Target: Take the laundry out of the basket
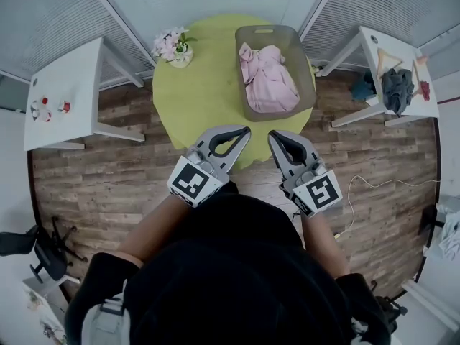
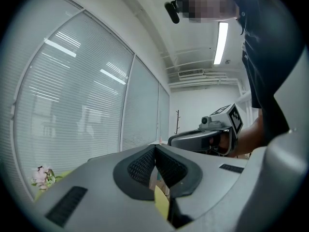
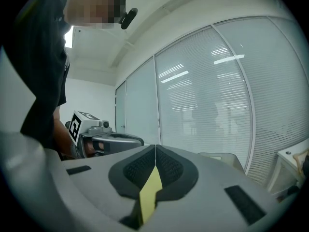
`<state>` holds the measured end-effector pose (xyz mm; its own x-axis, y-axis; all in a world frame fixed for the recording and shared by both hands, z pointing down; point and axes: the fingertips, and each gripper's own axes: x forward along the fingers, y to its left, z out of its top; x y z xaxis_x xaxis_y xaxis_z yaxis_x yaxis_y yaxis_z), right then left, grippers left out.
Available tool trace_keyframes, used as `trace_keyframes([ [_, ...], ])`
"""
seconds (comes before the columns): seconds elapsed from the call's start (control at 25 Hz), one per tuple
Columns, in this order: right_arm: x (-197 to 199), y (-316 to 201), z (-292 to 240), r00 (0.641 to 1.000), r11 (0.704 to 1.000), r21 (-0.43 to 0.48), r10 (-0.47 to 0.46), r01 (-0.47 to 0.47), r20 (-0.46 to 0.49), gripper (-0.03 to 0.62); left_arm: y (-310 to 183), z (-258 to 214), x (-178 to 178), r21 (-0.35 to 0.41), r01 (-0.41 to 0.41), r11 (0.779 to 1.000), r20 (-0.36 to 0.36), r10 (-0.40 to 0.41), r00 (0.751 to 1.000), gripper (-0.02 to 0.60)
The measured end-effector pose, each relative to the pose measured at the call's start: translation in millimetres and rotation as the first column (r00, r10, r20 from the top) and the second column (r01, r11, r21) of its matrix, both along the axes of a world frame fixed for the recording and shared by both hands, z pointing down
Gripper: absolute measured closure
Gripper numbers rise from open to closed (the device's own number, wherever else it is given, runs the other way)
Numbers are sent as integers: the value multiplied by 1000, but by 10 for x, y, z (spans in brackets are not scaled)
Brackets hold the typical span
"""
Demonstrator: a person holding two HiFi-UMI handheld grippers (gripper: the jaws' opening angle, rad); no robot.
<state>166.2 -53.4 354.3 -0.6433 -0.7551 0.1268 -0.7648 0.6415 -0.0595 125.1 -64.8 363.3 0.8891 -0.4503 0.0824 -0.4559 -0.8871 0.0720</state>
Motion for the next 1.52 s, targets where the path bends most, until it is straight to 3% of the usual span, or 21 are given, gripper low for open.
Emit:
trace_keyframes([
  [0.44, -227, -640, 172, 997, 996, -58, 66, -68, -33, 569, -680, 146, -243, -7, -47, 999, 23, 47, 999, 571],
  [0.64, -227, -893, 178, 997, 996, -56, 69, -71, -22, 569, -925, 197, -260, -25, -28, 999, 10, 28, 1000, 571],
  [1.08, 35, -1678, 389, 997, 993, -102, 55, -59, -46, 569, -1554, 341, -87, -5, 22, 1000, 53, -22, 998, 571],
  [1.52, 488, -2439, 899, 982, 961, -208, 167, -181, -83, 568, -2310, 537, 286, -20, 78, 997, 11, -77, 997, 571],
])
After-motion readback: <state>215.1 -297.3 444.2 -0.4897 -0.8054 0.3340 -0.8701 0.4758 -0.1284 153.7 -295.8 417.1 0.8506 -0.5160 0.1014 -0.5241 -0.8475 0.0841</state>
